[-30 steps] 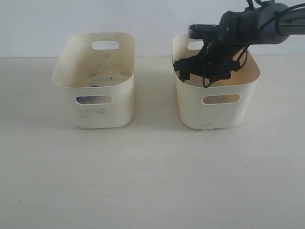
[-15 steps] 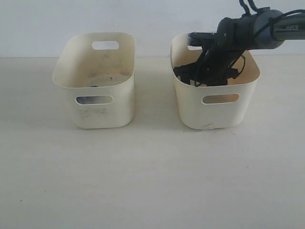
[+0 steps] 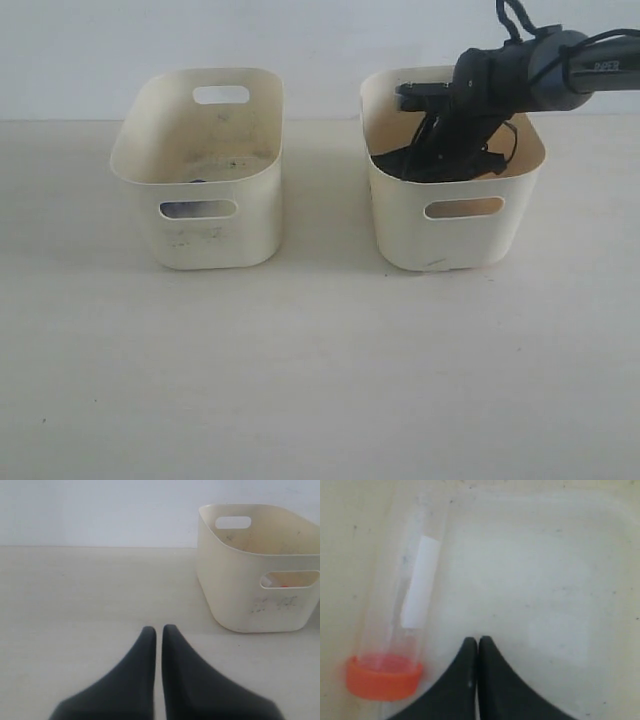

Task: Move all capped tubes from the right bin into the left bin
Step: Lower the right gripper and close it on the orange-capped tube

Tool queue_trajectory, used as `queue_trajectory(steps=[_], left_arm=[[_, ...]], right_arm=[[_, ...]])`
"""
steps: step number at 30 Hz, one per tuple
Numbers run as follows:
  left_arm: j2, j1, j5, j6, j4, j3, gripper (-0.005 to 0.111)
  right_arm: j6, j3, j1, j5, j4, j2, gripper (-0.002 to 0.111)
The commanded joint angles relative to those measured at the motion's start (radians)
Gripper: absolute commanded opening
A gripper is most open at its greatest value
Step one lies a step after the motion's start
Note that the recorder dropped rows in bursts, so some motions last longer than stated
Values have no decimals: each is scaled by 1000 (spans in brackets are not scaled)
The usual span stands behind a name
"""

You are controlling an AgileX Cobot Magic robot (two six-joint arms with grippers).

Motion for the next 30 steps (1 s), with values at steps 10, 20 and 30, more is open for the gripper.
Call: queue_trajectory(steps=[10,20,30], left_arm=[[-4,-4,1,-2,-9,3,4],[-4,-4,1,-2,-9,3,4],[-4,-4,1,-2,-9,3,4]], right_arm=[[7,1,19,-75,91,-45,76],[-9,1,19,-35,91,-4,76],[-35,1,19,-11,88,23,76]])
